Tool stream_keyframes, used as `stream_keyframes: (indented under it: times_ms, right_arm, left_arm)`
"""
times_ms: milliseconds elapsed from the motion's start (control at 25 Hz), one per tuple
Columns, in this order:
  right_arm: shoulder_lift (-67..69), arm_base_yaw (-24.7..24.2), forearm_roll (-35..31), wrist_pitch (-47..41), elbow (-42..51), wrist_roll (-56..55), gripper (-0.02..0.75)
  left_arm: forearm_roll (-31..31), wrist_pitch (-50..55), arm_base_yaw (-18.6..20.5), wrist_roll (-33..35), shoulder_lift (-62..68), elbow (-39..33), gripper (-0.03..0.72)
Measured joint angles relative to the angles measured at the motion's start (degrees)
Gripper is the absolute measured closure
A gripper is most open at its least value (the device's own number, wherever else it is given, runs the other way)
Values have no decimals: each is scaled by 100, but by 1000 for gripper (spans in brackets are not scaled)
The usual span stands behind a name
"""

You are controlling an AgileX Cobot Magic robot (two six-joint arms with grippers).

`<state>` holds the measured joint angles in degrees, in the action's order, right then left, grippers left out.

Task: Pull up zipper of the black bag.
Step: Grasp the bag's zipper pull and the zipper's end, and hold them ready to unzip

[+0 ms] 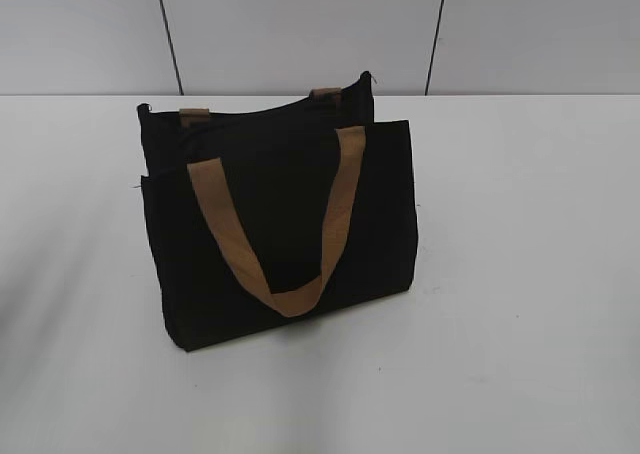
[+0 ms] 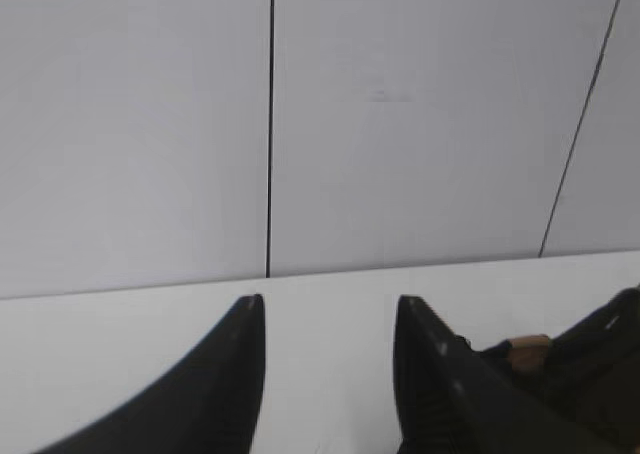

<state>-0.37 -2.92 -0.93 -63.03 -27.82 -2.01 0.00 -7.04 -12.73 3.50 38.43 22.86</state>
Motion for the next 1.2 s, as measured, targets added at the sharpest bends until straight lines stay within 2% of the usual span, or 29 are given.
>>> stream_keyframes:
  times_ms: [160,400,640,840,1200]
  right_arm:
    - [0,0,0,0,0,0,389]
    - [0,0,0,0,0,0,389]
    - [0,0,0,0,0,0,389]
    - [0,0,0,0,0,0,389]
    - [0,0,0,0,0,0,389]
  left_arm:
    - [0,-1339,-99,0,703,-591,325]
    - [0,-1888,-581,1,1801,-678,314]
    - [-67,-2552,-834,-257,2988,-680,314]
    - [-56,-3109,-897,-522,3897,-680,312]
    - [0,-3343,-897,-720,4747,-759,312]
